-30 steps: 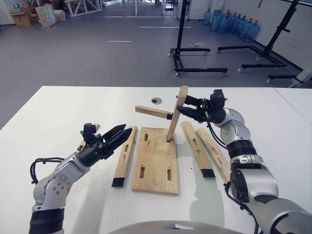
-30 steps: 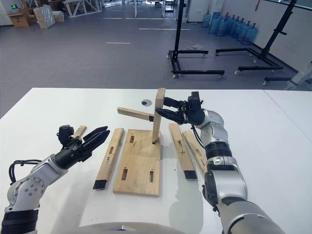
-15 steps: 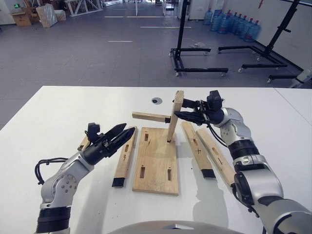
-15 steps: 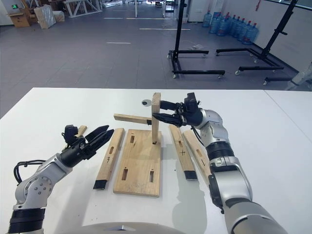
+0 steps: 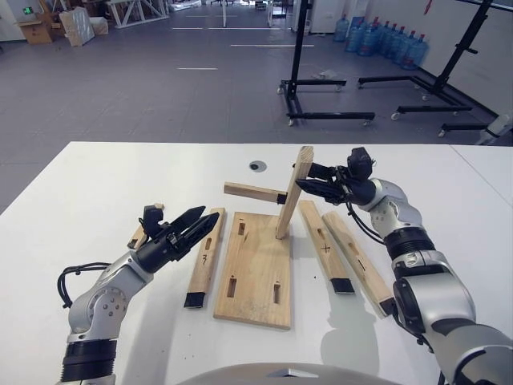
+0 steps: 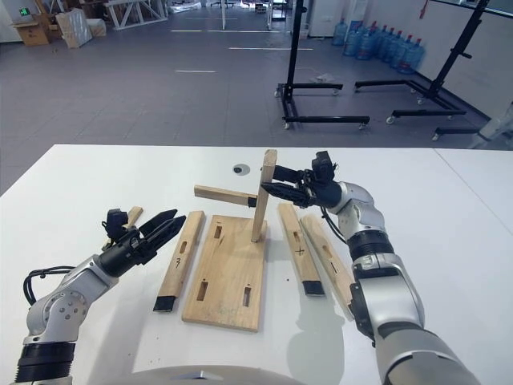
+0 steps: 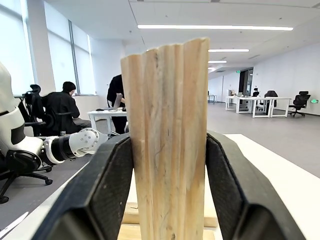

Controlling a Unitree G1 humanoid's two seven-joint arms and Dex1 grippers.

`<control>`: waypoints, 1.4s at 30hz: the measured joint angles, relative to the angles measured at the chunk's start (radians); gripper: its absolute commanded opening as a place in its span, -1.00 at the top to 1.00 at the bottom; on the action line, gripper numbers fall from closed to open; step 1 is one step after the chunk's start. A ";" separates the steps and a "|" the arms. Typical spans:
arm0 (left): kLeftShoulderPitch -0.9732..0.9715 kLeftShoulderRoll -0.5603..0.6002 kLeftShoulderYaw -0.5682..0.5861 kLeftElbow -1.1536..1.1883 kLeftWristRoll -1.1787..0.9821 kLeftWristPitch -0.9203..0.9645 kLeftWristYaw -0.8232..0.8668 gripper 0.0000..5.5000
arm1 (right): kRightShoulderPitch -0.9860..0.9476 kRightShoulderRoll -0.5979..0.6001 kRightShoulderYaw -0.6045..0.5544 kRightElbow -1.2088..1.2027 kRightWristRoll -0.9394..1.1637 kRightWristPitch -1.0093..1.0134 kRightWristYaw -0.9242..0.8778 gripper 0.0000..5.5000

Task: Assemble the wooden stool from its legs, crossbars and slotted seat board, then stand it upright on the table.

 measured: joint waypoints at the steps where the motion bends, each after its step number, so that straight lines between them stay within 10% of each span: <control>1: 0.000 0.000 0.000 0.000 0.002 -0.001 -0.002 -0.71 | -0.013 0.000 -0.004 0.020 -0.017 -0.006 -0.003 0.05; 12: -0.006 -0.018 0.002 0.007 0.025 -0.025 -0.003 -0.71 | 0.002 0.002 -0.022 0.091 -0.146 0.044 -0.001 -0.57; 27: 0.029 -0.031 0.133 -0.019 0.228 -0.224 0.242 -0.71 | 0.360 -0.038 -0.237 -0.414 -0.054 0.220 -0.255 -0.57; 37: 0.151 -0.139 0.056 -0.167 0.495 -0.313 0.531 -0.71 | 0.473 0.088 -0.283 -0.730 -0.388 0.329 -1.207 -0.57; 42: 0.190 -0.213 0.020 -0.240 0.615 -0.355 0.674 -0.71 | 0.529 0.054 -0.154 -0.923 -0.461 0.582 -1.272 -0.57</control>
